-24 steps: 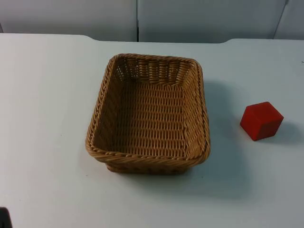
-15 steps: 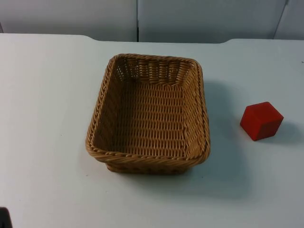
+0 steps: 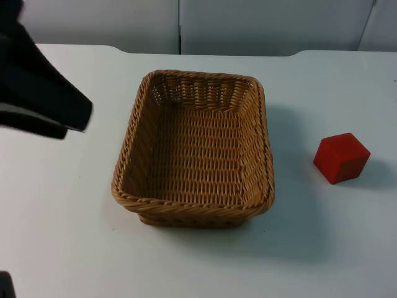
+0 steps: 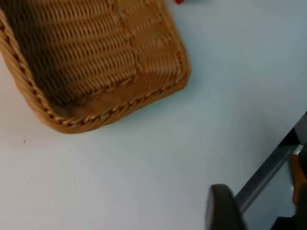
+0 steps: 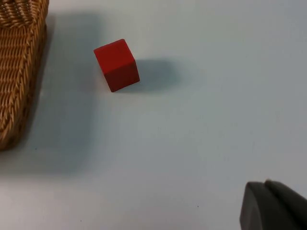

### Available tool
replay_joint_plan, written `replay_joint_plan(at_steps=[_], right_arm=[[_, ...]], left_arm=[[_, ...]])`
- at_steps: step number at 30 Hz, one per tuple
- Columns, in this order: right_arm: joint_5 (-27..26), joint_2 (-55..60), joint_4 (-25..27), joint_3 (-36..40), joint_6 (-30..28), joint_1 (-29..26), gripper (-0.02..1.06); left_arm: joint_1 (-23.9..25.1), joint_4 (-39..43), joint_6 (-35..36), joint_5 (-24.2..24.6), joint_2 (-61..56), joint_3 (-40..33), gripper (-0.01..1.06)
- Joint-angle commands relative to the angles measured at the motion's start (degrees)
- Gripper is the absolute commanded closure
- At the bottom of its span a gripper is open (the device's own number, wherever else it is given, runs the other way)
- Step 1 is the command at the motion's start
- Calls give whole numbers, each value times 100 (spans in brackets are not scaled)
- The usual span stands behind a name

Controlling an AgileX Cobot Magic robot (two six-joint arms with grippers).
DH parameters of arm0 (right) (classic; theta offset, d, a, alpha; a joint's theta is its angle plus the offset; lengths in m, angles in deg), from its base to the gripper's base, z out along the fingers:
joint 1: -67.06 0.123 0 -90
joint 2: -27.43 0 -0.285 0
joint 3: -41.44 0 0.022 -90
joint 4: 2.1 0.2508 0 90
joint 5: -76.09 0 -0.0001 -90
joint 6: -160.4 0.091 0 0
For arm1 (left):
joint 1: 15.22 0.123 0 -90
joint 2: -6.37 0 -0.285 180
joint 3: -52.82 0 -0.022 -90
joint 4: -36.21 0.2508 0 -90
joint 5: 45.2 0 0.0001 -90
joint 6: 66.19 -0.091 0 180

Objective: Pick up the basket with the left hand and place the cube into the basket with the right hand.

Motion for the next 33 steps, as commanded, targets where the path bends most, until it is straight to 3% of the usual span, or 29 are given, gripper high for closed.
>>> replay_joint_plan(at_steps=[1,2,3,16,33], right_arm=[[-61,-25,-40,27,-9,16,105],[-61,-25,-40,27,-9,16,105],[-61,-25,-40,27,-9,16,105],[-61,-25,-40,27,-9,16,105],[-61,-25,-40,27,-9,16,105]], left_arm=[[-17,-360,-382,-184,624,54,38],[-28,-388,-396,-242,946,127,27],[-40,-447,-396,-313,1251,225,23],[-40,380,-317,-804,3315,2088,23],[-40,364,-317,-1093,5014,3407,23]])
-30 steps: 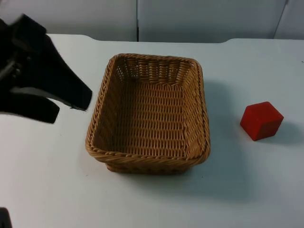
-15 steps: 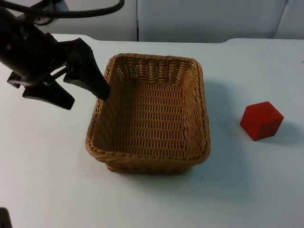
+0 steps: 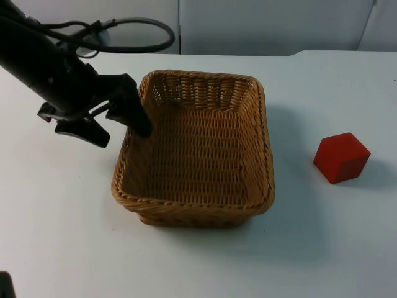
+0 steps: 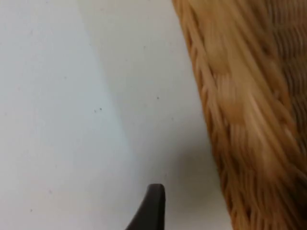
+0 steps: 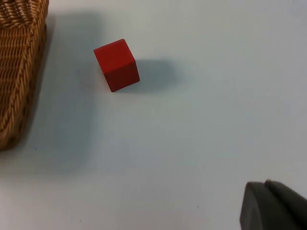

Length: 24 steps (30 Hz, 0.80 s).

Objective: Pick up the basket with the left hand and place the cube into the basket with the right hand.

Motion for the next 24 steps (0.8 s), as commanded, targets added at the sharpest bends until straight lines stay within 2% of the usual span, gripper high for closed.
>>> replay_joint_plan(at_steps=[1,4,5,6,7,8,9,10,11,15,17,19,24], right_arm=[[-61,-25,-40,27,-9,16,105],[-61,-25,-40,27,-9,16,105],[-61,-25,-40,27,-9,16,105],[-61,-25,-40,27,-9,16,105],[-61,-25,-40,27,-9,16,105],[-61,-25,-40,27,-9,16,105],[-61,-25,-40,27,-9,16,105],[-61,-25,-40,27,-9,16,105],[-61,-25,-40,27,-9,16,105],[-61,-25,-40,27,-9,16,105],[-61,-25,-40,27,-9,16,105],[-61,-25,-40,27,-9,16,105],[-61,-25,-40,27,-9,16,105]], left_arm=[[-40,-108,9,-43,164,120,23],[-40,-311,-15,-54,430,242,26],[-40,-427,-15,-73,631,339,32],[-40,-542,-15,-114,735,365,42],[-40,-658,-15,-192,828,370,58],[-40,-710,-15,-307,890,370,78],[-40,-710,-15,-307,890,370,78],[-40,-711,-15,-368,924,370,98],[-28,-729,-59,-420,934,370,105],[-15,-794,-77,-290,868,447,105],[-15,-898,-77,-16,713,526,105],[-15,-898,115,203,540,554,105],[-15,-635,522,361,58,544,105]])
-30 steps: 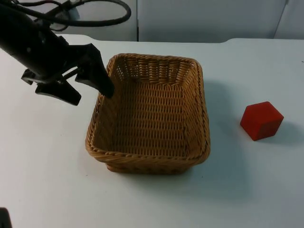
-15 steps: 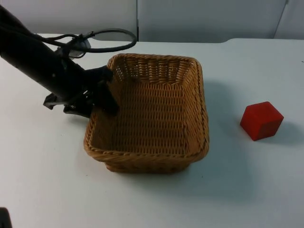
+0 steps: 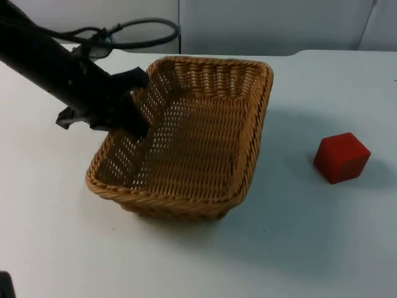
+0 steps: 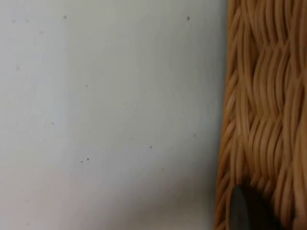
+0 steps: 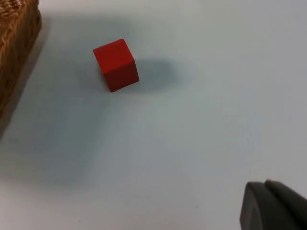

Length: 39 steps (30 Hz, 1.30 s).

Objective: Pick up the basket with the left hand and place the cube into the basket with the right hand.

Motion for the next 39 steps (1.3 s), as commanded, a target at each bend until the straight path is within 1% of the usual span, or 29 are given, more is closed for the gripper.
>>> replay_joint_plan(at_steps=[1,5,8,11,39], right_arm=[[-61,-25,0,27,-9,16,105],[-61,-25,0,27,-9,16,105],[-61,-25,0,27,-9,16,105],[-61,-25,0,27,-9,16,105],[-61,-25,0,27,-9,16,105]], left_arm=[[-14,11,205,205,-312,58,105],[-14,275,636,194,-799,58,105],[-14,317,647,206,-919,58,105],[-14,315,647,377,-963,58,105],[-14,315,626,350,-953,58,105]])
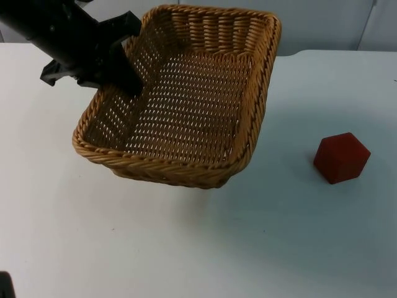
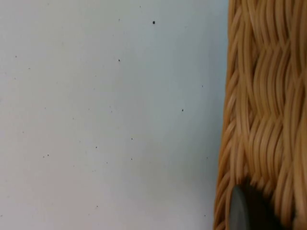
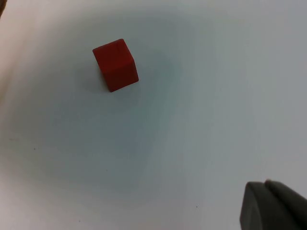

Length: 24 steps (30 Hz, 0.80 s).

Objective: Pick up the basket with the left hand and place the cube into the basket with the right hand.

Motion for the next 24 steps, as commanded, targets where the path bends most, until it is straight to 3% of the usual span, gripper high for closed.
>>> replay_joint_plan(at_steps=[1,6,9,10,13,17,21,24], right_arm=[[-61,-25,84,27,-27,16,105],[-61,-12,45,27,-57,19,105],[-61,244,-654,27,-57,19,105],[-61,244,-654,27,-57,19,105],[-185,711,-1484,27,180,19,105],[-183,1314,-1586,27,303,19,105],[-257,1889,-1724,-4,378,373,105],[-419,2388,-2178,-59,1055,1125,105]], left_arm=[[-13,-168,22,96,-73,49,105],[-13,-156,22,74,-73,49,105],[-13,-156,22,17,-73,49,105],[-13,-156,22,17,-73,49,105],[-13,-156,22,-107,-73,49,105],[-13,-156,22,-258,-73,49,105],[-13,-156,22,-355,-73,49,105],[-13,-156,22,-355,-73,49,105]])
